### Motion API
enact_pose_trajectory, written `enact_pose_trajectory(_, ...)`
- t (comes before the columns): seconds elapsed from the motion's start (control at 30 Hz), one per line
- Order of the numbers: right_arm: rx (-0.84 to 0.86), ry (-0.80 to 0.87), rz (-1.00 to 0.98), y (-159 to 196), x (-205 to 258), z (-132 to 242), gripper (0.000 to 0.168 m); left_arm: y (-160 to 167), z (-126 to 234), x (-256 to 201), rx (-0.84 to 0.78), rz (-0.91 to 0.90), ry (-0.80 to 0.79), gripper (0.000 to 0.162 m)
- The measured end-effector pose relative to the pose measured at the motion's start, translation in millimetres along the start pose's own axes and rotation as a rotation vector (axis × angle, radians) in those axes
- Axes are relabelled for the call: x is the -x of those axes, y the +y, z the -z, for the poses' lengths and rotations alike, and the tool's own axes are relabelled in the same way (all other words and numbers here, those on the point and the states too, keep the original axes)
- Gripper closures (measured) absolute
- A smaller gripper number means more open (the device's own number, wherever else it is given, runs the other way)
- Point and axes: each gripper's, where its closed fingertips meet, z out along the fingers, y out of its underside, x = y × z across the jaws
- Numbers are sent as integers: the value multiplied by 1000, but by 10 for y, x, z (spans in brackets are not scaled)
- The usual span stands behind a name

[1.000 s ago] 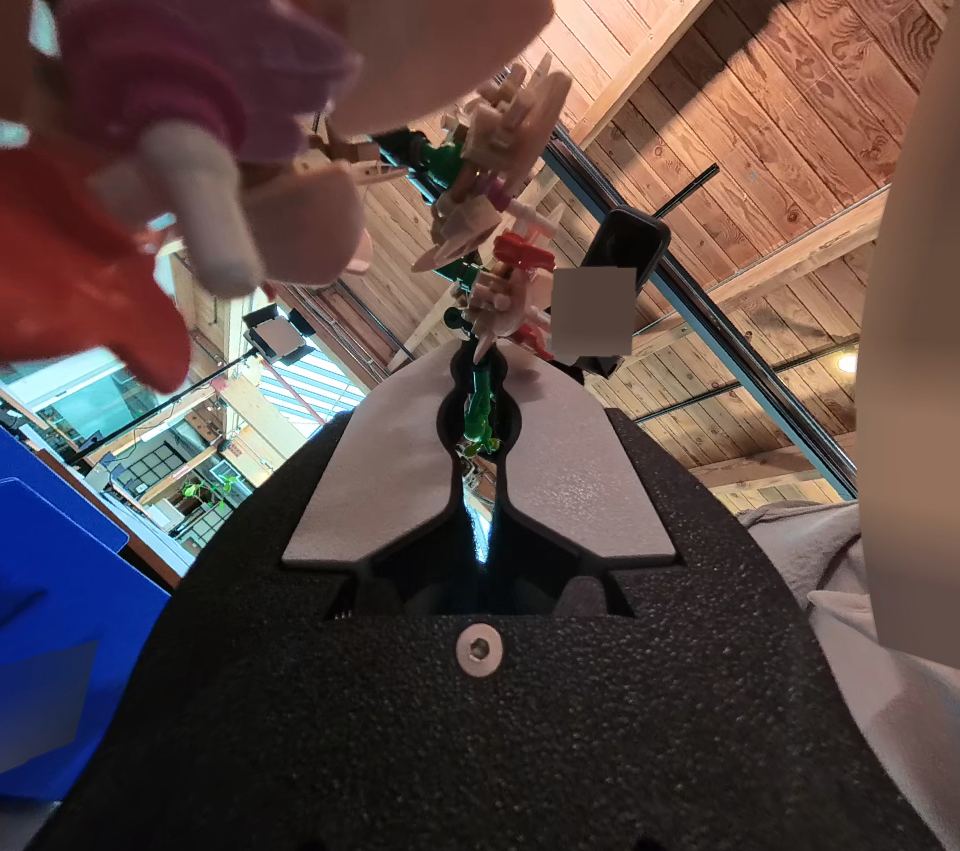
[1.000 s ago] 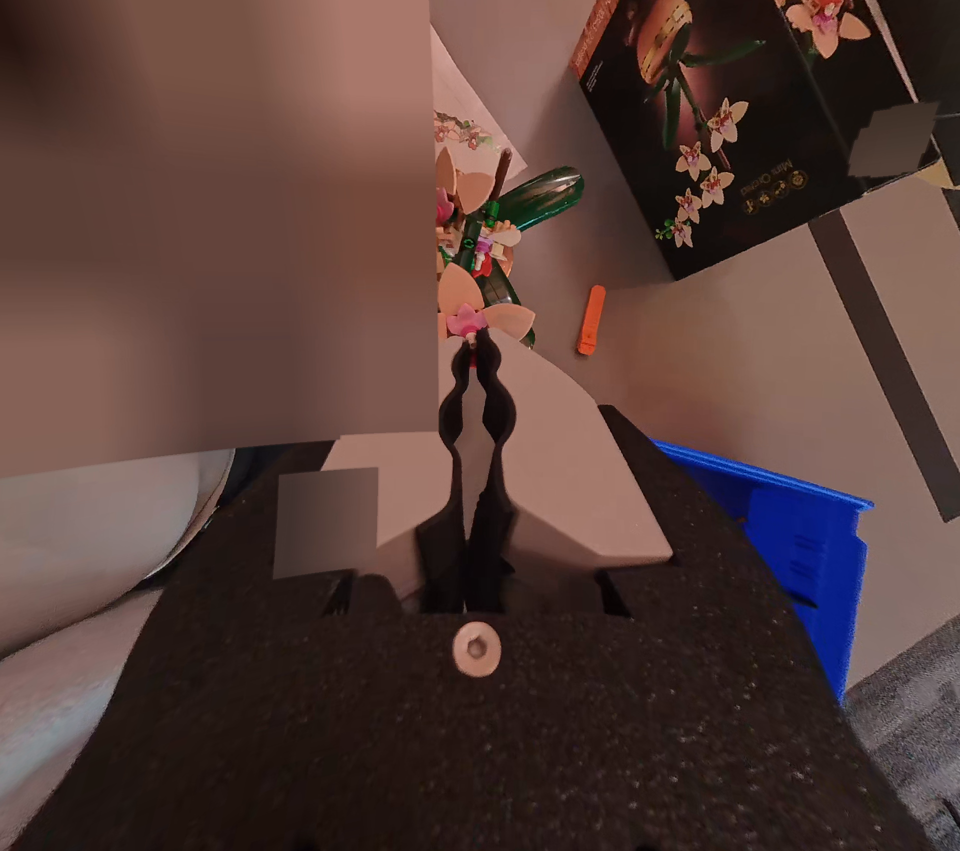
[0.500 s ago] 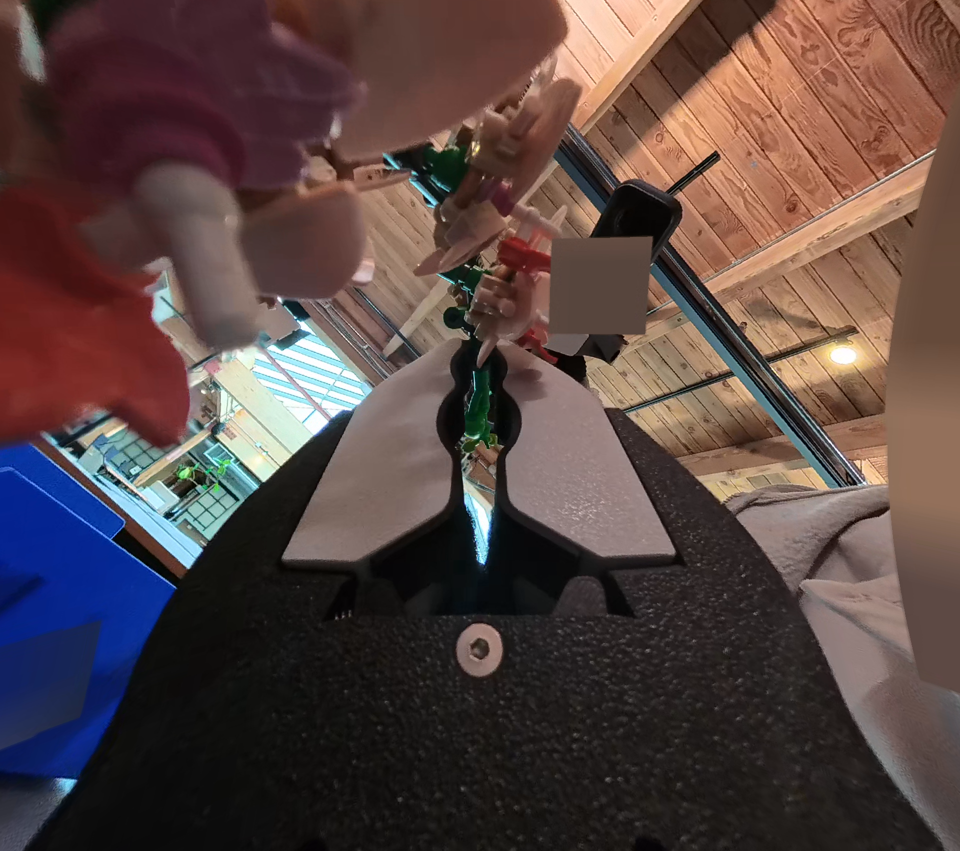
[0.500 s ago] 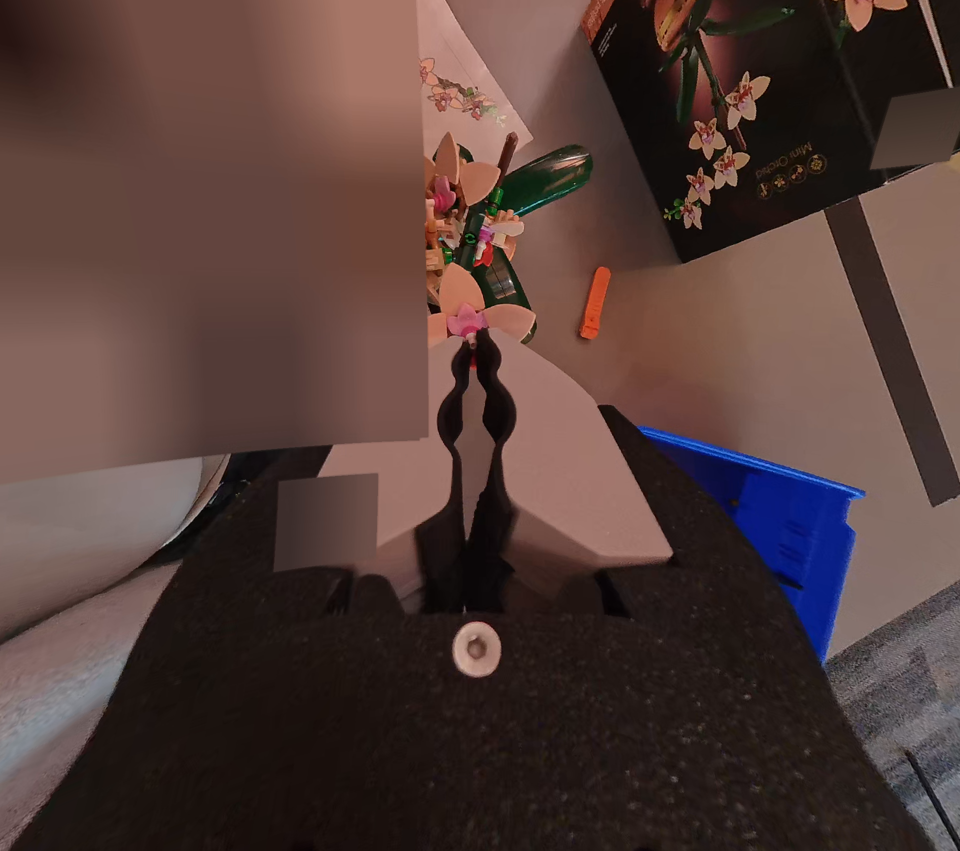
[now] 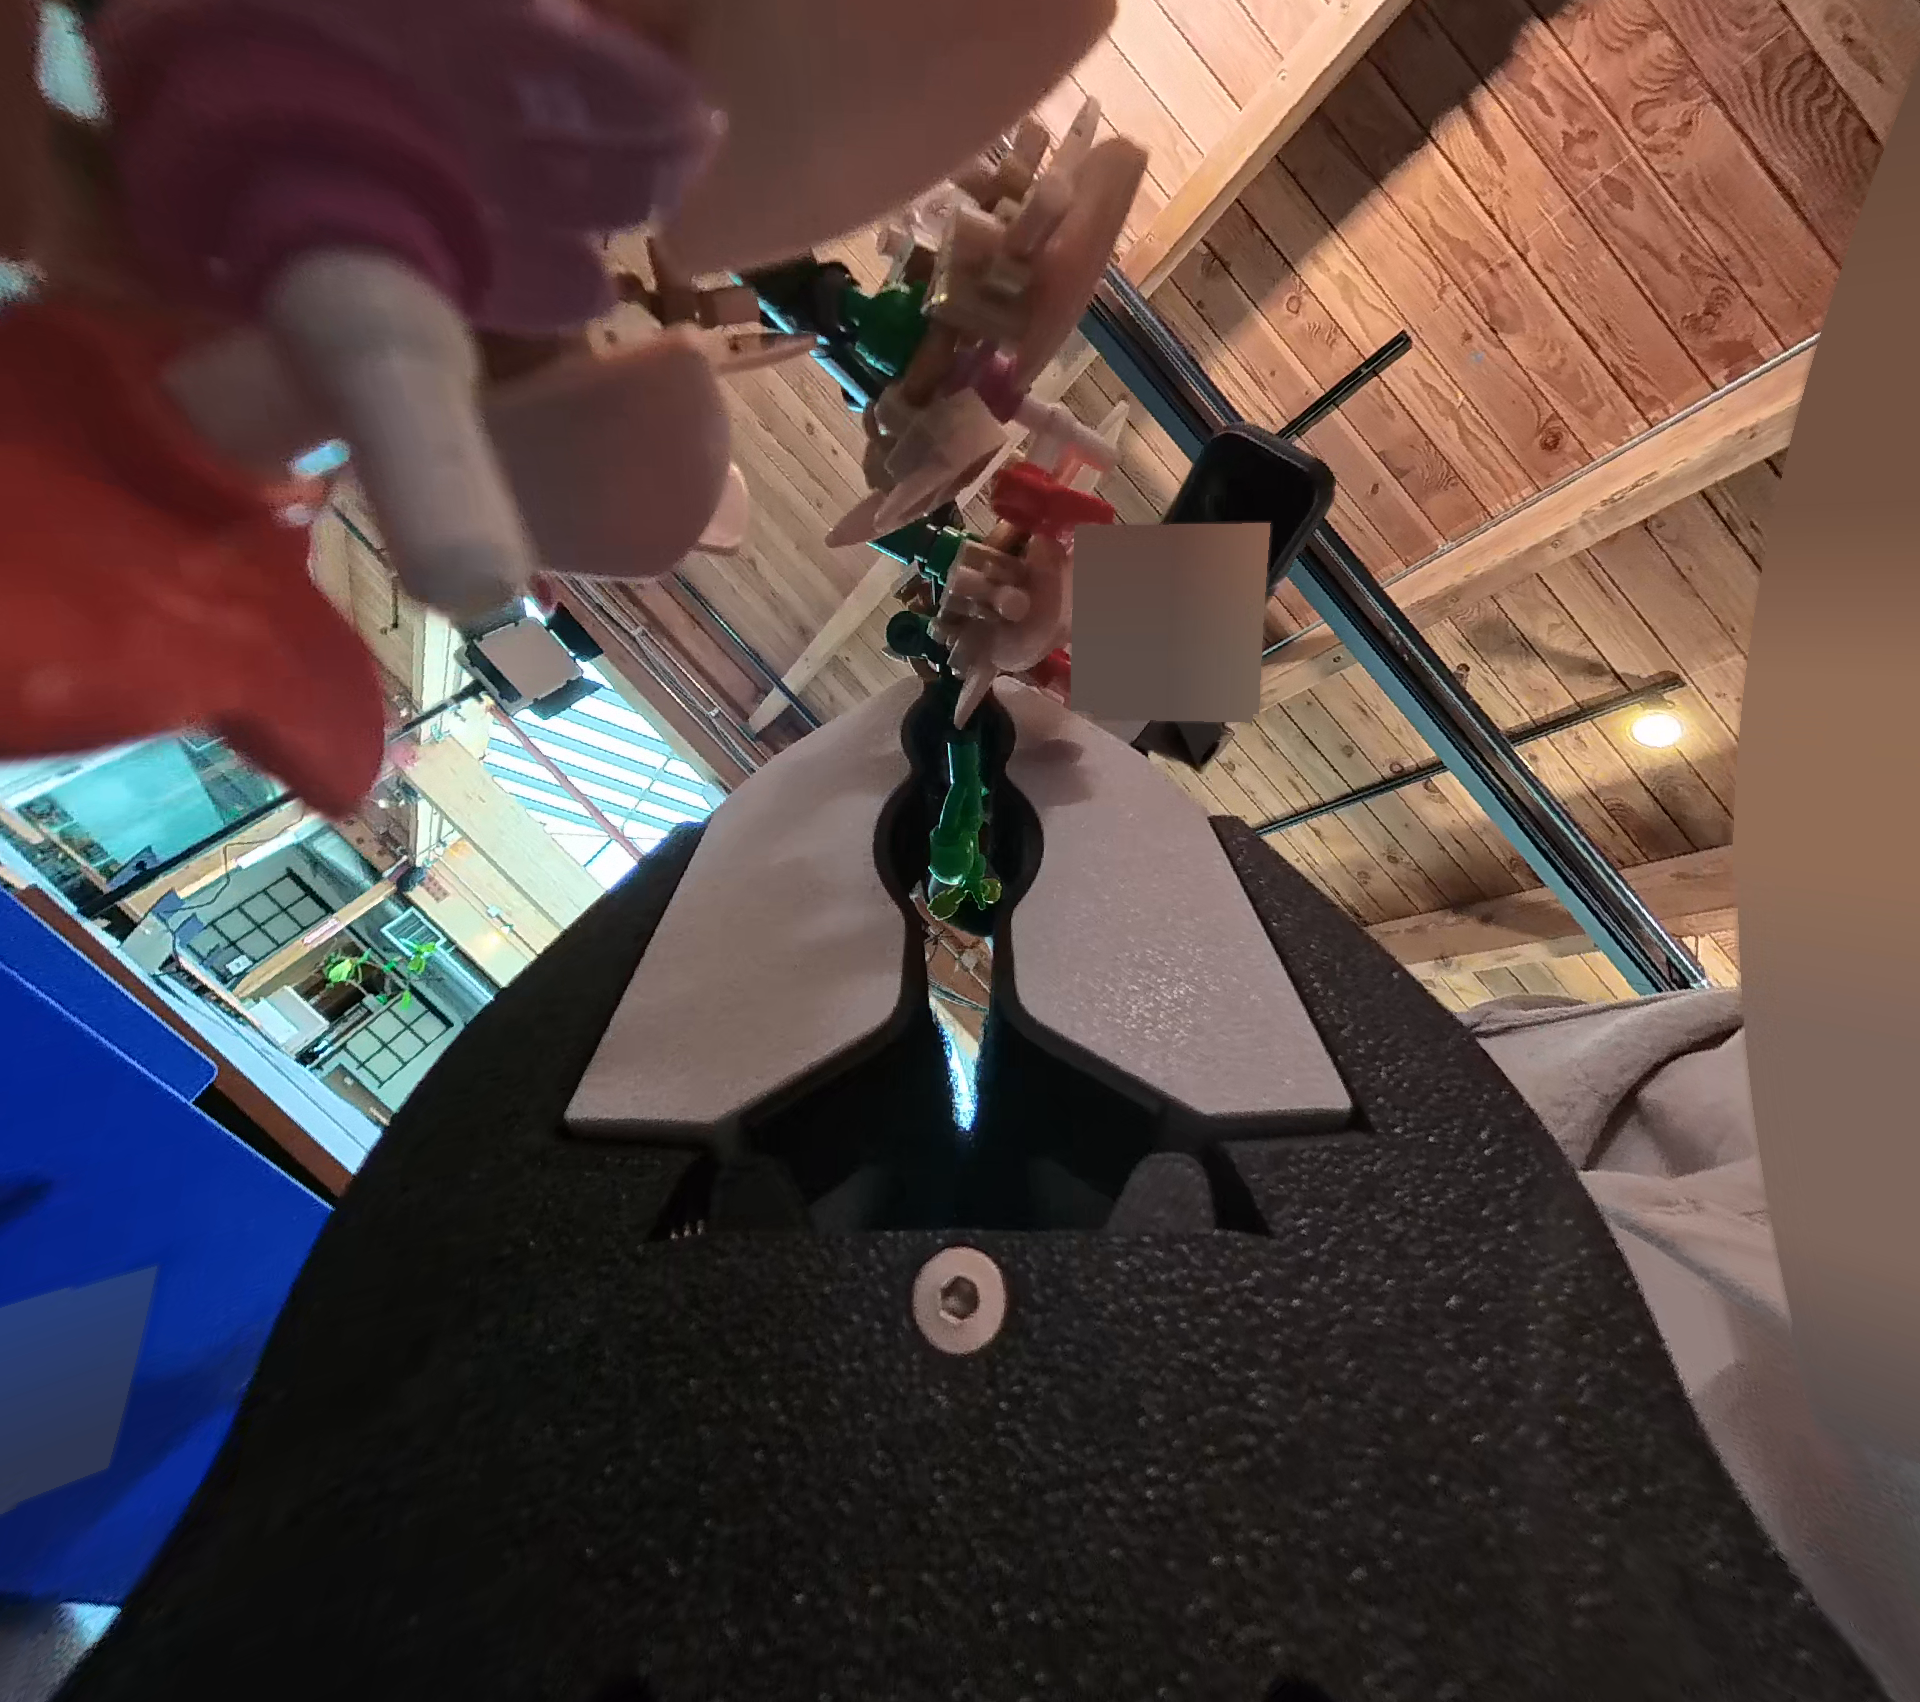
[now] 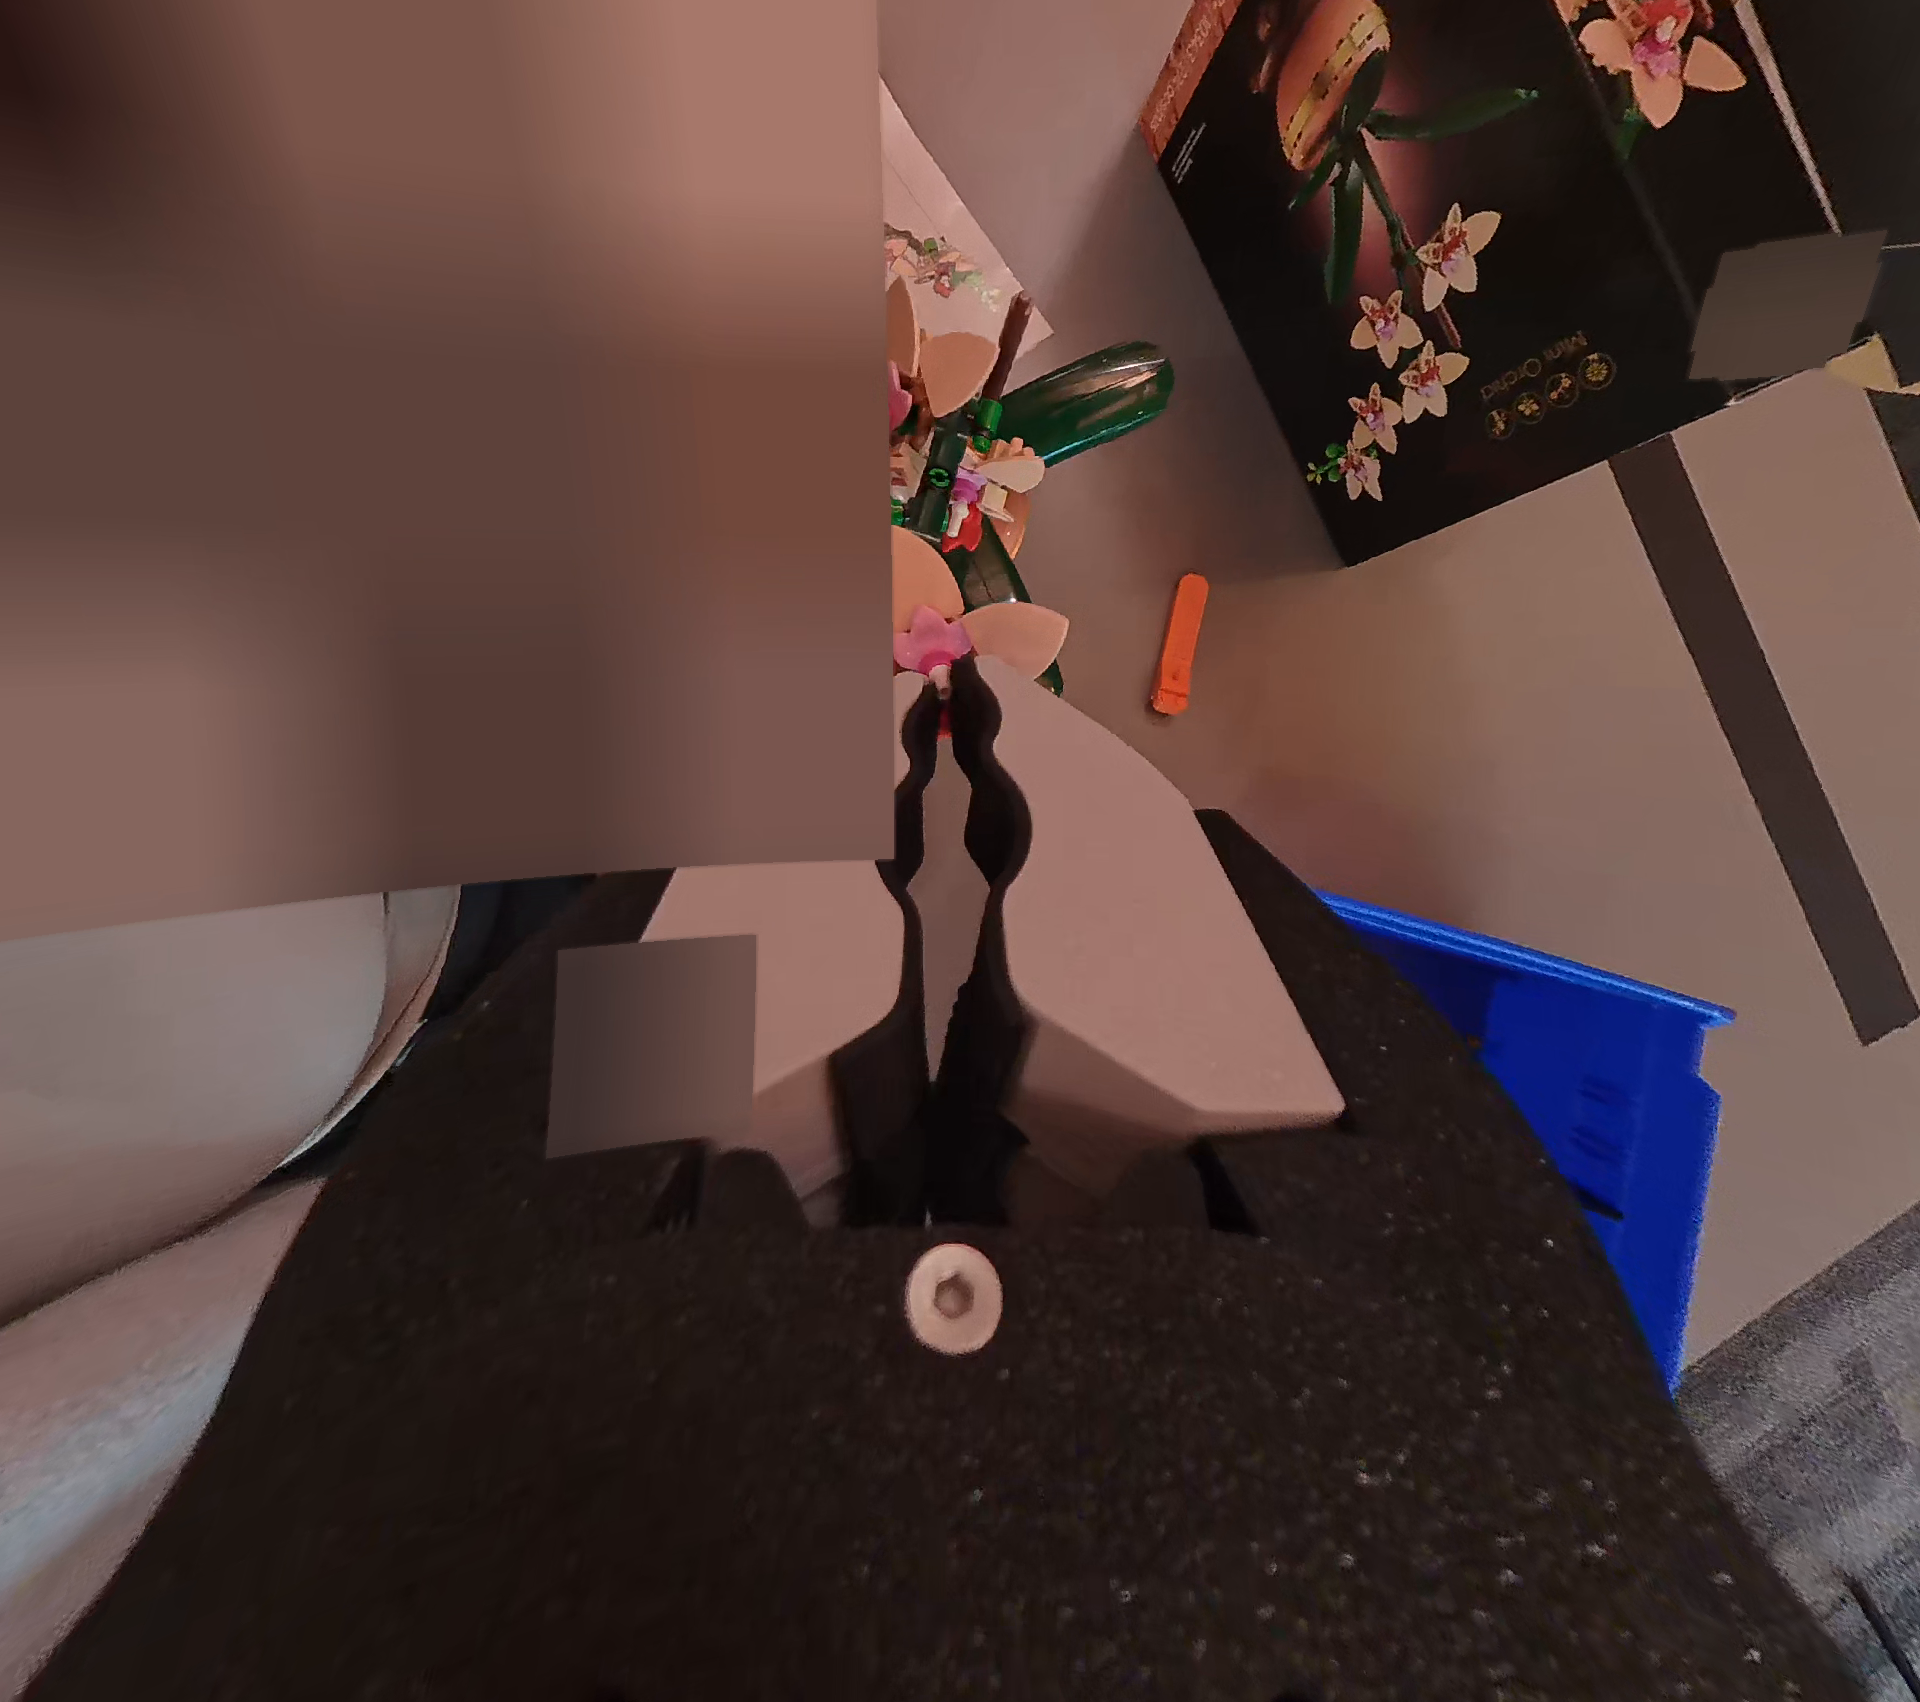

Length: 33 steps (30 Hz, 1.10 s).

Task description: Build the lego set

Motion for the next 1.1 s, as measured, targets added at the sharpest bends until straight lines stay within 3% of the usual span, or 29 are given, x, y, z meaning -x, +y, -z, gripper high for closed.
enact_pose_trajectory(0.03,-2,12,4,3,-5,1,166,-1,-1,4,0,-1,-2,157)
enact_pose_trajectory(0.47,-161,147,28,-32,-8,-1,165,-8,-8,-10,-6,13,2,157)
enact_pose_trajectory(1.1,-151,87,-7,-3,-20,-33,165,6,-2,13,27,18,-8,157)
